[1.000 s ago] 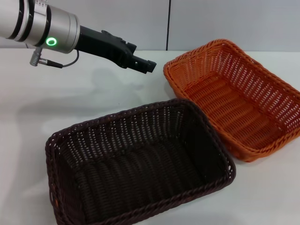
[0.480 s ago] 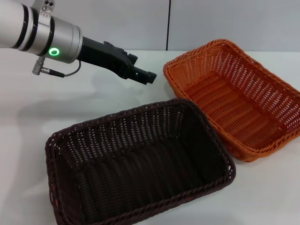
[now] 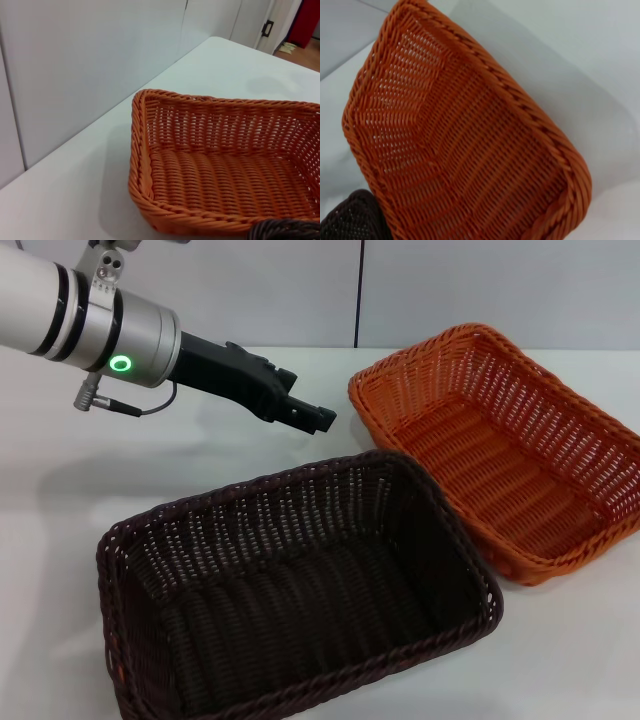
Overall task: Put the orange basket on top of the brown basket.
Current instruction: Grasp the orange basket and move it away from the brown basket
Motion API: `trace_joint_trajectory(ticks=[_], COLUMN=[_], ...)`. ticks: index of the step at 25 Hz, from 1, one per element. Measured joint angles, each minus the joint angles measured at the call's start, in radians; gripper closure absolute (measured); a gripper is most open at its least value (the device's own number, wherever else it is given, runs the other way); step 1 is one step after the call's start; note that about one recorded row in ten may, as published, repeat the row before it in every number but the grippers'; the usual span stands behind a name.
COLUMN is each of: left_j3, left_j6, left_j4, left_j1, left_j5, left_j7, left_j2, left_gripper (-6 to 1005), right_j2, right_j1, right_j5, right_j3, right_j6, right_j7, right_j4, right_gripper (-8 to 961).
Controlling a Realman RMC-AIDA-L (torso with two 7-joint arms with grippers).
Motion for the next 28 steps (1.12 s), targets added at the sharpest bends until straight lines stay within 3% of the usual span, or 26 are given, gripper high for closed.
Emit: trace_joint_trajectory(ticks=[7,19,28], left_j3=[0.0,0.0,0.0], left_j6=[0.0,0.005,0.015], left_j4=[0.006,0.025,0.05], left_j1=[0.0,0.008,0.002], left_j5=[0.0,0.0,0.0], left_j7=[0.0,0.006,0.025], left_j2=[-0.001,0.0,-0.006], left_gripper=[135,136,137], right_j2=[0.016,0.069,0.076], right_j1=[0.0,0.003,0.011], right_j5=[0.007,0.017,0.021], right_j3=[0.009,0.023,0.016], right_j6=[0.049,0.153,0.19], right_j7=[-0.014,-0.025,-0.054], right_j4=[0.015,0.022,0.049], right_gripper=[262,261,314])
